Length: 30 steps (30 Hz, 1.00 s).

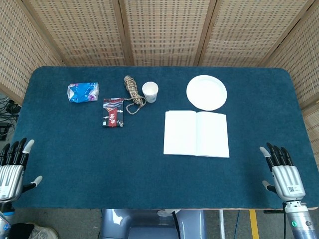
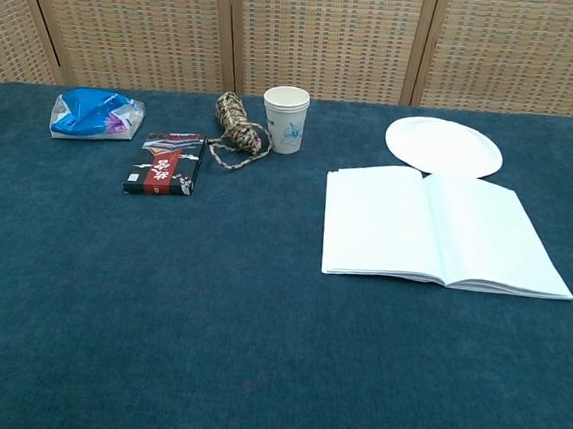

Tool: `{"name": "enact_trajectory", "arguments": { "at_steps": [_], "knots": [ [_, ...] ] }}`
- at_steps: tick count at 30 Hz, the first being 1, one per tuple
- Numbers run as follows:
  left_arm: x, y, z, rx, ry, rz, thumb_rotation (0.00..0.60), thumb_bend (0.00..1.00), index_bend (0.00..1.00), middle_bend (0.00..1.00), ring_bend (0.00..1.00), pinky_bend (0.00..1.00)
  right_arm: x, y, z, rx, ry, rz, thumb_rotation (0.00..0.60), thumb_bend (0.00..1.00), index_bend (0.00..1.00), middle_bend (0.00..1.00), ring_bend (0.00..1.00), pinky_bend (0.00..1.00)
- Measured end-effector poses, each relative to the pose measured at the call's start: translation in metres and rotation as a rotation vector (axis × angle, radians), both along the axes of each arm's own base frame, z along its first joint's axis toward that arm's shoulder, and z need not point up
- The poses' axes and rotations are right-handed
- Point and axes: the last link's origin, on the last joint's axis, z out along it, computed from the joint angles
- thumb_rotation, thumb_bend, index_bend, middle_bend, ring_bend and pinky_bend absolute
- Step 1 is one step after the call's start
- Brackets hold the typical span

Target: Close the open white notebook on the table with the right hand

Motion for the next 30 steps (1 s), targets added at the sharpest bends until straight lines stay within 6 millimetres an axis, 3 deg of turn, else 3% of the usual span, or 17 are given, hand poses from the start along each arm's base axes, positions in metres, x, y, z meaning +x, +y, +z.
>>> {"name": "enact_trajectory", "arguments": {
  "at_steps": [6, 18, 30],
  "knots": [
    [0.0, -0.001, 0.0, 0.004, 0.003, 0.003, 0.6, 0.06, 0.0, 0.0, 0.0, 0.0, 0.001, -0.008, 0.0, -0.01, -0.015, -0.003, 0.6, 0.23, 0.0, 0.0, 0.0, 0.0],
    [-0.003, 0.004, 0.002, 0.019, -0.002, 0.02, 0.6, 0.05, 0.0, 0.0, 0.0, 0.0, 0.031, -0.054, -0.019, -0.002, -0.026, 0.004, 0.6, 0.23, 0.0, 0.0, 0.0, 0.0],
    [-0.01, 0.009, 0.002, 0.025, 0.01, 0.043, 0.6, 0.06, 0.0, 0.0, 0.0, 0.0, 0.096, -0.114, -0.078, 0.031, -0.084, -0.008, 0.6, 0.23, 0.0, 0.0, 0.0, 0.0]
  ]
}}
